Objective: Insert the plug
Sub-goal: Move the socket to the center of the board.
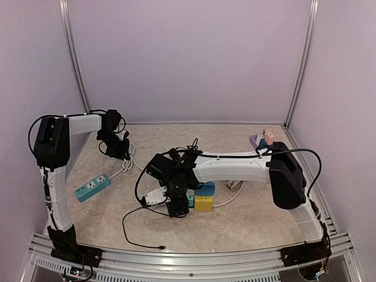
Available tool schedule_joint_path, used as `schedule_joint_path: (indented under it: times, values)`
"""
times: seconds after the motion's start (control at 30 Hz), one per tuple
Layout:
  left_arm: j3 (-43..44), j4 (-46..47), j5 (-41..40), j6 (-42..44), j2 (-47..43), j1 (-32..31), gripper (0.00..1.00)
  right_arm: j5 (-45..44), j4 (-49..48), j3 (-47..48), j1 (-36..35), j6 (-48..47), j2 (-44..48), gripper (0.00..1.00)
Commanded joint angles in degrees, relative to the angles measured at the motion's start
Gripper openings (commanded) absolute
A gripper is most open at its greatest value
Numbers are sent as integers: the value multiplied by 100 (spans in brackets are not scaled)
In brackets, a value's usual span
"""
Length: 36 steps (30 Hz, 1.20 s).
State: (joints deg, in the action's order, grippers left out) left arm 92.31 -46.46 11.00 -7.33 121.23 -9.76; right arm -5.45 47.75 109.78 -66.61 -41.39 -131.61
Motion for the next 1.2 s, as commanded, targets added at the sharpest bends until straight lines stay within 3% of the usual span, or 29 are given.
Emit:
schedule_joint_path:
  times: [0.0,0.07,0.1,0.17,0.23,0.33,0.4,0.53,0.7,0.8,1.17]
  values:
    - [552,946,790,-789,232,-256,0,-168,-22,-147,260,-53,-302,97]
    - [986,881,733,-773,372,-518,0,-226,53,-241,412,-2,-247,97]
    - [1182,844,724,-754,434,-637,7,-302,59,-321,498,32,-204,97]
    - [1502,808,799,-680,575,-811,42,-429,62,-538,665,74,-88,97]
    - [1696,646,779,-534,573,-890,66,-461,58,-806,812,115,51,97]
    - [1606,265,242,-41,239,-904,71,-338,19,-1134,1000,125,276,97]
    - [1152,-52,-416,323,-346,-888,80,-291,22,-1269,1084,98,371,97]
    - [207,-776,-1280,585,-1238,-784,84,-311,74,-1377,1244,136,423,97]
    - [-870,-1176,-1786,935,-1827,-936,79,-271,24,-1844,1580,224,724,97]
    - [-1409,-1216,-2038,1355,-2244,-1144,84,-288,-18,-2212,1754,265,1021,98]
    - [-1416,-1285,-2344,2126,-1441,-463,84,413,-150,-2427,1826,493,1865,100]
